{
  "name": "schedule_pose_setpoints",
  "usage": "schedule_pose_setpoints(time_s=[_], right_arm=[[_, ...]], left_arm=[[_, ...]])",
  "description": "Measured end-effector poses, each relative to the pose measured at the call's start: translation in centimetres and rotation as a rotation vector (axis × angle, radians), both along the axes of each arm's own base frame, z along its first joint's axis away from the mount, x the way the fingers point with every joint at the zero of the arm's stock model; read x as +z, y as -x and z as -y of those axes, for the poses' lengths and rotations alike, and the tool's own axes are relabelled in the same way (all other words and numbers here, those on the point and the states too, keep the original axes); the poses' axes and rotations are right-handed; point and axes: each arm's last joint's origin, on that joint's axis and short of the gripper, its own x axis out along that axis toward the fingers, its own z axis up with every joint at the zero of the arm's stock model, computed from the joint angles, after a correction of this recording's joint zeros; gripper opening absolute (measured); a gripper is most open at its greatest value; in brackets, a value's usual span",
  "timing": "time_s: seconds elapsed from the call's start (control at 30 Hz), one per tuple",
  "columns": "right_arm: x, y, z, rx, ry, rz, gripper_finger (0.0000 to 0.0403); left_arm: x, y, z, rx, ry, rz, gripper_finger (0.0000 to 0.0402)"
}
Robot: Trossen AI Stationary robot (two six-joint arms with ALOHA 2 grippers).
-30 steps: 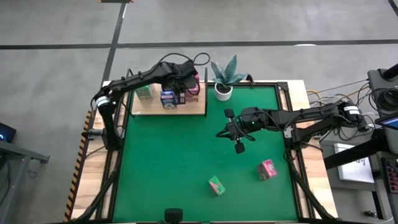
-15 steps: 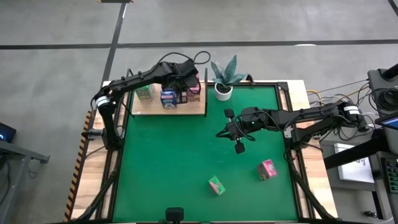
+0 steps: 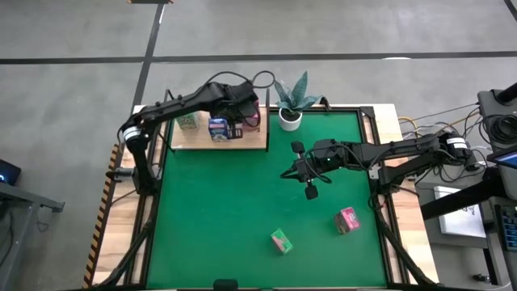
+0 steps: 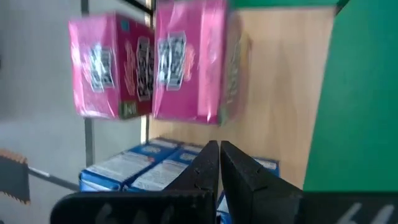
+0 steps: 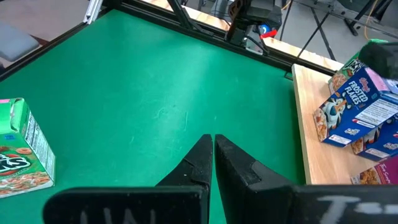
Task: Stack cereal on shelf
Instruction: Put the left pink cereal box on the shelf aligned with the other pink cereal box
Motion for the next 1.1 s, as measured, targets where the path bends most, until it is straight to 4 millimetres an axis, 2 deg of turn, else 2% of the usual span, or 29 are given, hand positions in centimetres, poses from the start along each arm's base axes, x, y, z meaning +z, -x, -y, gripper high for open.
schedule_pose_setpoints(time_s=[0.1, 0.27, 0.43, 0.73, 1.1], right_arm=[[0.0, 0.0, 0.0, 0.0, 0.0, 0.0, 0.0009], [0.0, 0.0, 0.0, 0.0, 0.0, 0.0, 0.0009], [0.0, 0.0, 0.0, 0.001, 0.004, 0.001, 0.0009], [0.0, 0.0, 0.1, -0.023, 0.014, 0.0, 0.0009], [0.0, 0.0, 0.1, -0.024, 0.015, -0.004, 0.0009]], left_arm=[[0.7, -0.4, 0.5, -0.029, -0.024, 0.04, 0.0], [1.0, -1.0, 0.3, -0.056, -0.028, 0.122, 0.0], [0.1, -2.2, -0.1, -0.084, 0.0, 0.197, 0.0], [-1.2, -3.2, -0.8, -0.076, -0.017, 0.203, 0.0], [-1.3, -3.1, -0.9, -0.06, -0.036, 0.177, 0.0]])
